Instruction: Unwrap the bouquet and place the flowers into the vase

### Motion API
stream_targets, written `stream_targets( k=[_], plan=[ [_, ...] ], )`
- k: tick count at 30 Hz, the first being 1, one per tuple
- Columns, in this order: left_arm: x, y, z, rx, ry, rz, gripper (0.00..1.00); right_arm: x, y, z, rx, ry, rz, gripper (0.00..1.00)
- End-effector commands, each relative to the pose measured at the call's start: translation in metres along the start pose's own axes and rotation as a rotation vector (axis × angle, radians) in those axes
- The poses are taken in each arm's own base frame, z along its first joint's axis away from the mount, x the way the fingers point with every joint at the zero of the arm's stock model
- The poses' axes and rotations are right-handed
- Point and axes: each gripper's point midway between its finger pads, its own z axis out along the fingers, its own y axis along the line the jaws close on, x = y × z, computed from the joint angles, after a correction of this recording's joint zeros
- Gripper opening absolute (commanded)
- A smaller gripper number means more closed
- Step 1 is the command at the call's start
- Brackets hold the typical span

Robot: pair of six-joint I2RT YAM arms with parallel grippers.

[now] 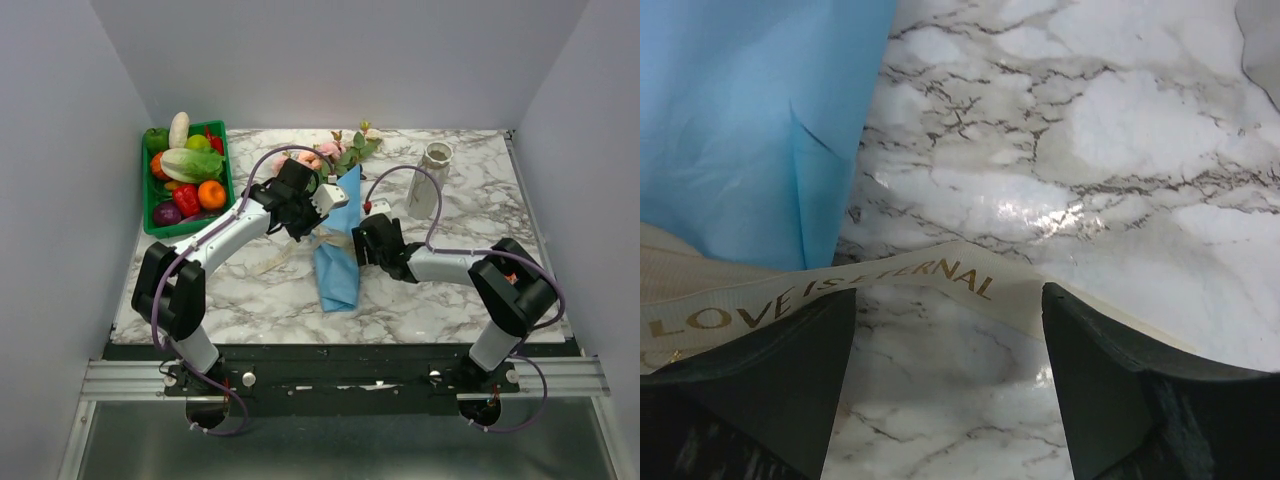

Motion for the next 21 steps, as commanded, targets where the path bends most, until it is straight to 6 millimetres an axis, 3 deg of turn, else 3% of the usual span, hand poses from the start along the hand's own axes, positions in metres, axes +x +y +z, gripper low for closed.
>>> stream_targets(
  k=[1, 7, 10, 14, 21],
  plan=[
    [0.009, 0.002, 0.002, -0.003, 0.037, -0.008, 0.0, 0.004, 0.007, 0.016, -0.004, -0.01, -0.044, 0.79],
    [0.015, -0.001, 0.007, 0.008, 0.059, -0.011, 0.0, 0.0, 0.023, 0.019, -0.091, -0.051, -0.021, 0.66],
    [0.018, -0.001, 0.009, 0.012, 0.07, -0.014, 0.0, -0.003, 0.03, 0.016, -0.134, -0.072, -0.005, 0.51],
    [0.019, -0.001, 0.009, 0.014, 0.079, -0.018, 0.0, -0.008, 0.028, 0.009, -0.144, -0.114, 0.028, 0.02],
    [0.022, -0.003, 0.008, 0.019, 0.085, -0.024, 0.0, -0.021, 0.025, -0.022, -0.192, -0.182, 0.144, 0.01]
  ],
)
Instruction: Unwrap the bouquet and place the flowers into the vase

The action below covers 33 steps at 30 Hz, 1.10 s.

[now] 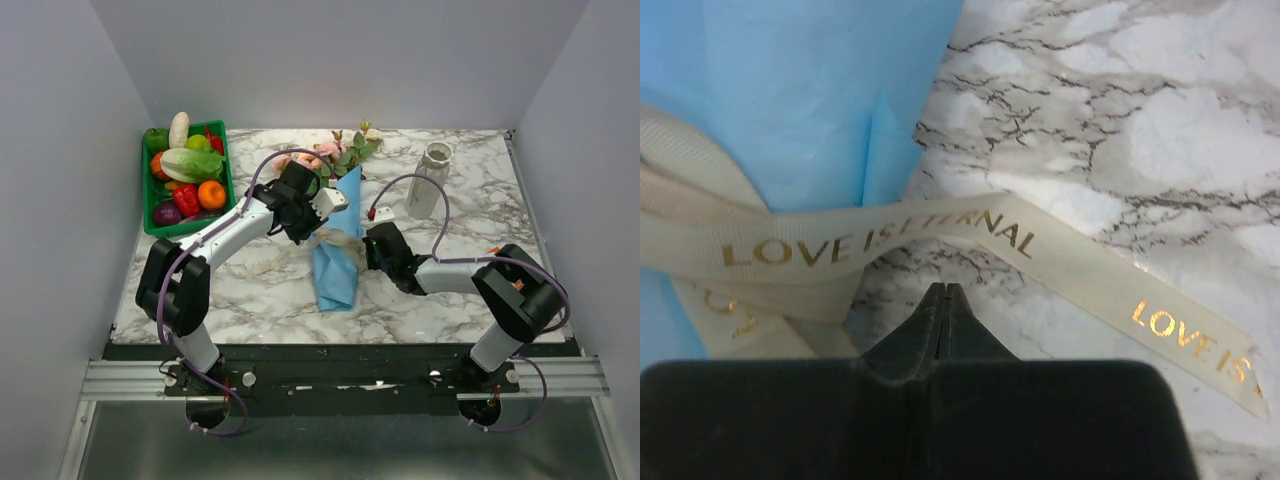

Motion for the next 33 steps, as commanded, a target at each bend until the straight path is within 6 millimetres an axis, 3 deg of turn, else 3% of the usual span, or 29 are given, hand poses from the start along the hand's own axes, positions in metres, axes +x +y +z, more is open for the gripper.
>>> stream_targets(
  k=[1, 4, 5, 6, 8, 10, 16, 24, 33],
  plan=[
    [0.009, 0.0, 0.0, -0.003, 0.034, -0.011, 0.0, -0.015, 0.011, -0.022, -0.069, -0.064, 0.144, 0.01],
    [0.01, -0.001, -0.001, -0.003, 0.034, -0.01, 0.0, -0.021, 0.024, -0.033, -0.144, -0.069, 0.225, 0.25],
    [0.01, -0.001, -0.002, -0.004, 0.034, -0.01, 0.0, -0.02, 0.032, -0.036, -0.187, -0.053, 0.271, 0.49],
    [0.012, -0.001, -0.002, -0.004, 0.038, -0.007, 0.0, -0.02, 0.036, -0.039, -0.207, -0.048, 0.295, 0.58],
    [0.014, -0.002, -0.002, -0.002, 0.042, -0.004, 0.0, -0.024, 0.046, -0.043, -0.26, -0.052, 0.347, 0.72],
    [0.013, -0.001, -0.005, -0.01, 0.04, 0.001, 0.0, -0.026, 0.05, -0.044, -0.281, -0.052, 0.372, 0.77],
    [0.016, -0.002, -0.006, -0.013, 0.044, 0.005, 0.0, -0.035, 0.051, -0.034, -0.324, -0.044, 0.467, 0.78],
    [0.019, -0.002, -0.007, -0.016, 0.049, 0.012, 0.0, -0.046, 0.034, -0.008, -0.353, -0.049, 0.648, 0.71],
    [0.019, -0.002, -0.009, -0.017, 0.052, 0.021, 0.0, -0.05, 0.042, 0.002, -0.435, -0.043, 0.787, 0.68]
  ],
)
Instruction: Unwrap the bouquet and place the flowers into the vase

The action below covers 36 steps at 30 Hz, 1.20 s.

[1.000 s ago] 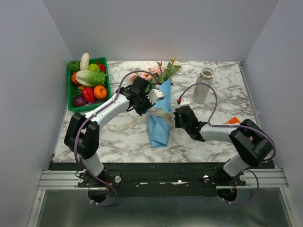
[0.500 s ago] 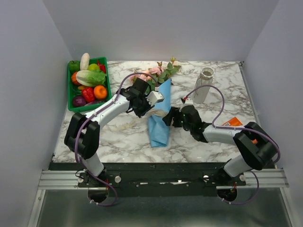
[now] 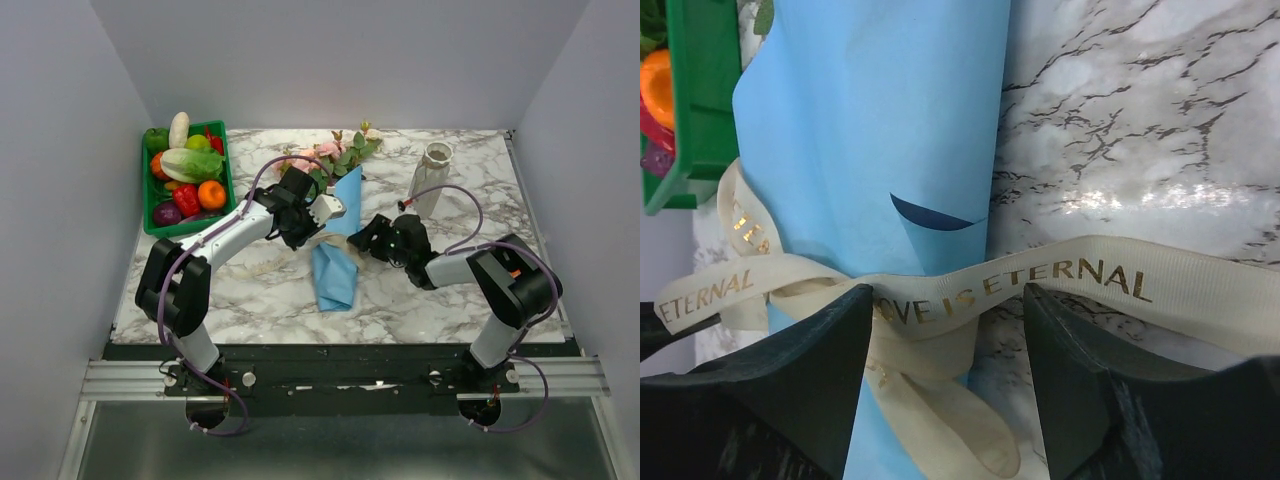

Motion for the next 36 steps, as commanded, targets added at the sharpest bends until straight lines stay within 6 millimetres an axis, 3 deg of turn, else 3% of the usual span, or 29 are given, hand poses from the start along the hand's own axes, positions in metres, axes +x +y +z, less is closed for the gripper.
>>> stream_targets(
  k=[1, 4, 11, 21, 26, 28, 32, 36],
  plan=[
    [0.0, 0.003, -0.011, -0.026, -0.006, 0.017, 0.0, -0.009, 0.027, 0.004, -0.119, -0.02, 0.076, 0.68],
    [0.001, 0.003, -0.011, -0.026, -0.004, 0.019, 0.0, -0.011, 0.028, 0.004, -0.124, -0.031, 0.094, 0.63],
    [0.002, 0.002, -0.011, -0.025, -0.003, 0.019, 0.0, -0.013, 0.03, 0.003, -0.144, -0.053, 0.105, 0.24],
    [0.005, 0.002, -0.012, -0.033, 0.008, 0.02, 0.0, -0.021, 0.03, -0.014, -0.112, -0.077, 0.043, 0.16],
    [0.008, 0.005, -0.014, -0.054, 0.018, 0.021, 0.0, -0.031, 0.036, -0.035, -0.102, -0.105, -0.013, 0.15],
    [0.011, 0.003, -0.017, -0.05, 0.028, 0.022, 0.0, -0.031, 0.03, -0.039, -0.062, -0.106, -0.027, 0.11],
    [0.017, 0.005, -0.026, -0.068, 0.034, 0.014, 0.0, -0.048, 0.036, -0.054, -0.04, -0.154, -0.072, 0.01],
    [0.021, 0.021, -0.041, -0.103, 0.006, -0.041, 0.0, -0.061, 0.028, -0.069, 0.042, -0.199, -0.101, 0.01]
  ],
)
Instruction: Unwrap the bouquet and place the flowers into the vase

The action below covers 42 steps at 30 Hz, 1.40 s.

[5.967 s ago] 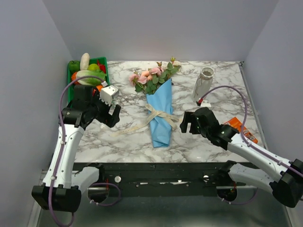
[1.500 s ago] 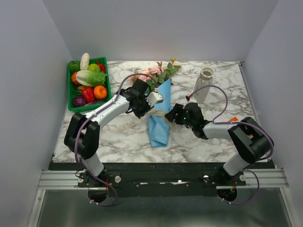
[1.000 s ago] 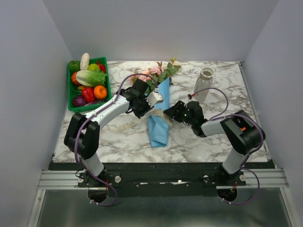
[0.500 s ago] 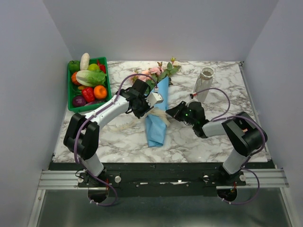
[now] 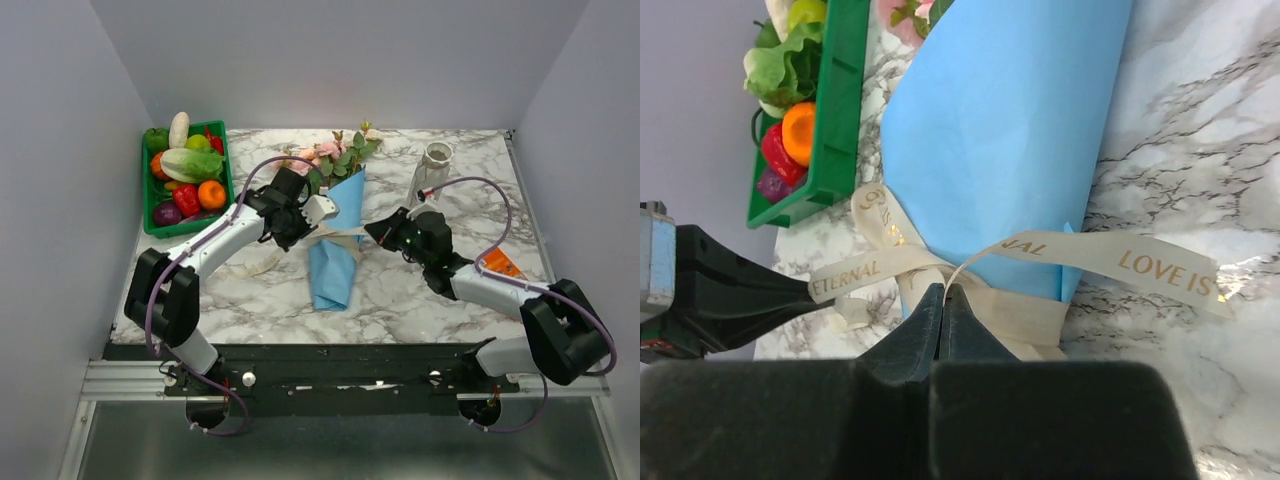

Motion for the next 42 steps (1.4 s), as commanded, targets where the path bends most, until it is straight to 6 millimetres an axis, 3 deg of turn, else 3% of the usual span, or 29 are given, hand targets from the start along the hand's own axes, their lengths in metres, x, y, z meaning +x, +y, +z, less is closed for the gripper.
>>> stream_targets(
  k=[1, 3, 5, 6, 8, 10, 11, 12, 13, 14, 18, 19, 21, 22, 23, 27, 30, 32, 33, 35, 36, 37, 42],
  plan=[
    [0.009, 0.022, -0.025, -0.067, -0.014, -0.055, 0.0, -0.017, -0.019, -0.018, 0.135, -0.053, -0.07, 0.0],
    [0.008, 0.035, -0.04, -0.091, -0.032, -0.097, 0.0, -0.024, -0.023, -0.028, 0.171, -0.079, -0.088, 0.01],
    [0.014, 0.062, -0.06, -0.147, -0.056, -0.18, 0.0, -0.041, -0.015, -0.04, 0.173, -0.125, -0.1, 0.01],
    [0.017, 0.069, -0.07, -0.164, -0.068, -0.203, 0.0, -0.042, -0.022, -0.046, 0.216, -0.13, -0.108, 0.01],
    [0.035, 0.094, -0.089, -0.233, -0.07, -0.273, 0.0, -0.058, -0.014, -0.059, 0.223, -0.177, -0.118, 0.01],
    [0.052, 0.106, -0.107, -0.299, -0.066, -0.303, 0.0, -0.069, -0.021, -0.071, 0.302, -0.191, -0.126, 0.01],
    [0.07, 0.116, -0.115, -0.333, -0.05, -0.344, 0.0, -0.073, -0.025, -0.076, 0.344, -0.195, -0.119, 0.01],
    [0.079, 0.118, -0.125, -0.355, -0.049, -0.348, 0.0, -0.075, -0.04, -0.089, 0.434, -0.204, -0.128, 0.01],
    [0.087, 0.121, -0.13, -0.369, -0.047, -0.357, 0.0, -0.08, -0.045, -0.096, 0.472, -0.222, -0.129, 0.01],
    [0.11, 0.128, -0.139, -0.396, -0.029, -0.409, 0.0, -0.086, -0.048, -0.104, 0.507, -0.252, -0.116, 0.01],
    [0.152, 0.139, -0.163, -0.465, 0.007, -0.472, 0.0, -0.105, -0.082, -0.146, 0.714, -0.362, -0.096, 0.01],
    [0.157, 0.14, -0.166, -0.474, 0.011, -0.479, 0.06, -0.114, -0.087, -0.157, 0.752, -0.415, -0.091, 0.01],
    [0.167, 0.142, -0.17, -0.486, 0.027, -0.501, 0.3, -0.12, -0.096, -0.168, 0.809, -0.442, -0.099, 0.01],
    [0.167, 0.14, -0.172, -0.482, 0.029, -0.501, 0.72, -0.123, -0.1, -0.173, 0.845, -0.459, -0.104, 0.07],
    [0.163, 0.14, -0.175, -0.48, 0.02, -0.5, 0.96, -0.124, -0.103, -0.175, 0.868, -0.458, -0.109, 0.33],
    [0.118, 0.115, -0.175, -0.317, -0.107, -0.473, 0.99, -0.126, -0.106, -0.18, 0.915, -0.413, -0.139, 0.98],
    [0.071, 0.09, -0.166, -0.183, -0.185, -0.37, 0.99, -0.127, -0.095, -0.178, 0.86, -0.392, -0.14, 1.0],
    [0.033, 0.057, -0.152, -0.027, -0.253, -0.254, 0.99, -0.126, -0.088, -0.175, 0.807, -0.368, -0.178, 1.0],
    [0.021, 0.051, -0.144, 0.023, -0.269, -0.227, 0.99, -0.133, -0.076, -0.174, 0.741, -0.398, -0.185, 1.0],
    [-0.001, 0.035, -0.13, 0.123, -0.304, -0.167, 0.99, -0.124, -0.061, -0.162, 0.608, -0.326, -0.281, 1.0],
    [-0.013, 0.033, -0.115, 0.165, -0.309, -0.141, 0.99, -0.131, -0.044, -0.159, 0.521, -0.349, -0.302, 1.0],
    [-0.019, 0.031, -0.106, 0.192, -0.311, -0.125, 0.99, -0.123, -0.031, -0.154, 0.437, -0.306, -0.316, 0.99],
    [-0.05, 0.041, -0.06, 0.366, -0.328, -0.113, 0.99, -0.121, -0.014, -0.161, 0.344, -0.296, -0.357, 0.95]
  ],
)
